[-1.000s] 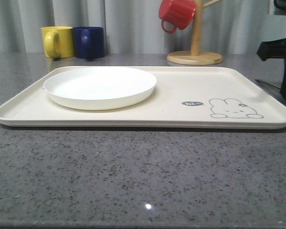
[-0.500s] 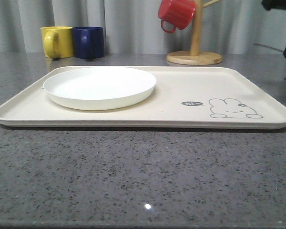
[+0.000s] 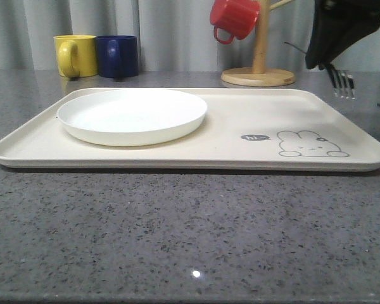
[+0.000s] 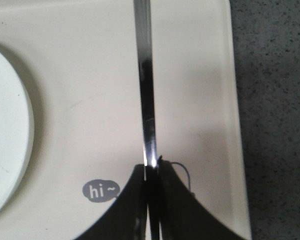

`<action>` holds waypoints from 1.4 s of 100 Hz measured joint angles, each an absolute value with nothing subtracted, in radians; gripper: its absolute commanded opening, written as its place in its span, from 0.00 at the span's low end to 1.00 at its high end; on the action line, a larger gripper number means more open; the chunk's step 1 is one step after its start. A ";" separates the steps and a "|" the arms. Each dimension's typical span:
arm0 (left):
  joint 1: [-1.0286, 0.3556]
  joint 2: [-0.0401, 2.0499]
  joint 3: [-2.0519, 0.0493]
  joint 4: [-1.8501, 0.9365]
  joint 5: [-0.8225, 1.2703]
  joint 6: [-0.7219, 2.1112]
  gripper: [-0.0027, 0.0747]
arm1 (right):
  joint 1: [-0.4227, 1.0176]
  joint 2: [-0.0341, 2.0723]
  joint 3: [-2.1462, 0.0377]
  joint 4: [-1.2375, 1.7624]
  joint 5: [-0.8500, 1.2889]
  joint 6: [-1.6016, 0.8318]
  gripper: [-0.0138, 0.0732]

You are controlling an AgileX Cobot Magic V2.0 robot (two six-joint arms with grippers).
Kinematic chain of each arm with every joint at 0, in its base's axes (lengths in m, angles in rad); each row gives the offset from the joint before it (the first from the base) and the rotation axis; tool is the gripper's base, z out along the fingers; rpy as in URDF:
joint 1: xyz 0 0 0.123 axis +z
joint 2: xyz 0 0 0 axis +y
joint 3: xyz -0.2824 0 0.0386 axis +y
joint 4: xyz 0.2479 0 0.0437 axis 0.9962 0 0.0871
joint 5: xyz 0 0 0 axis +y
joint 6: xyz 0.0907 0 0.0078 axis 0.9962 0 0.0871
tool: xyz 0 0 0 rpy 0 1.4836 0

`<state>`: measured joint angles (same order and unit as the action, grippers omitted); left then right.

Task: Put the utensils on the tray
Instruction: 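Carry the fork onto the tray beside the plate and release it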

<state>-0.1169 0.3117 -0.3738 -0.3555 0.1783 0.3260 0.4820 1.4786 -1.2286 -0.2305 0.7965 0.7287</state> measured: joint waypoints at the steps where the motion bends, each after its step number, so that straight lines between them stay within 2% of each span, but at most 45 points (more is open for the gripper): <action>1: -0.117 0.312 -0.374 -0.355 0.178 0.326 0.01 | 0.486 1.485 -1.232 -0.242 0.797 0.736 0.10; 34: -0.117 0.312 -0.374 -0.355 0.178 0.326 0.01 | 0.602 1.666 -1.370 -0.323 0.791 0.853 0.10; 71: -0.117 0.312 -0.374 -0.355 0.178 0.326 0.01 | 0.604 1.779 -1.405 -0.326 0.791 0.880 0.11; 127: -0.117 0.312 -0.374 -0.355 0.178 0.326 0.01 | 0.604 1.805 -1.405 -0.326 0.780 0.884 0.11; 140: -0.117 0.312 -0.374 -0.355 0.178 0.326 0.01 | 0.604 1.815 -1.405 -0.326 0.778 0.884 0.19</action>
